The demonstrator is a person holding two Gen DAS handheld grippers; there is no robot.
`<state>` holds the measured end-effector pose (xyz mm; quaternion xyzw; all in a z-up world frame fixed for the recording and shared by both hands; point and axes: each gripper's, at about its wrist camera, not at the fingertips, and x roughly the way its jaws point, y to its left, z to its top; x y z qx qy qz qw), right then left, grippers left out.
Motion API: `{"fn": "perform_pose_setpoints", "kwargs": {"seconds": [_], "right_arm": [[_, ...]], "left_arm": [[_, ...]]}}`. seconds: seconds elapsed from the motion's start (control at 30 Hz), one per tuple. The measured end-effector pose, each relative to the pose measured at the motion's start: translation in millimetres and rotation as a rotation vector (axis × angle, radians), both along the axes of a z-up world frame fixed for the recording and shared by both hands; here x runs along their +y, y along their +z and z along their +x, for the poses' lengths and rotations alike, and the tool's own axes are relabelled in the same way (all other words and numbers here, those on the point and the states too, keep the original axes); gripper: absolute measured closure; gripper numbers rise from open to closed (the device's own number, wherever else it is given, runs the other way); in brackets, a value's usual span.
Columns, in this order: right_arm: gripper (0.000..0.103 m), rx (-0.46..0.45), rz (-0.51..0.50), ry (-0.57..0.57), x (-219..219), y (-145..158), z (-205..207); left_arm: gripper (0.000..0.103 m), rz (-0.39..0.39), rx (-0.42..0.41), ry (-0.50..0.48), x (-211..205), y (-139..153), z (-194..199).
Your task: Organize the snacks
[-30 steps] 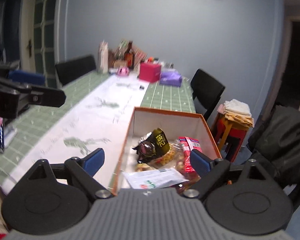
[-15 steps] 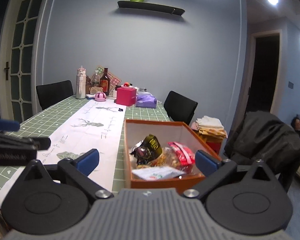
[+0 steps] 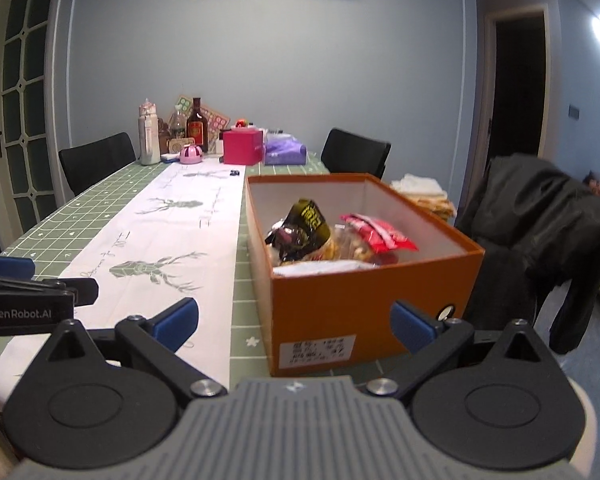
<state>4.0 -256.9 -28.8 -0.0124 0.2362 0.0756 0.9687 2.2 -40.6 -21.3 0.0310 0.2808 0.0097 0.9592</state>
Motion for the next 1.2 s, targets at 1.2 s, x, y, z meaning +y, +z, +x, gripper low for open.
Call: {"fn": "perform_pose_setpoints", "kwargs": {"seconds": [1.2], "right_arm": [[0.003, 0.043, 0.002, 0.036, 3.3, -1.8, 2.1]], "left_arm": [[0.01, 0.015, 0.034, 0.001, -1.2, -2.7, 0.9]]}}
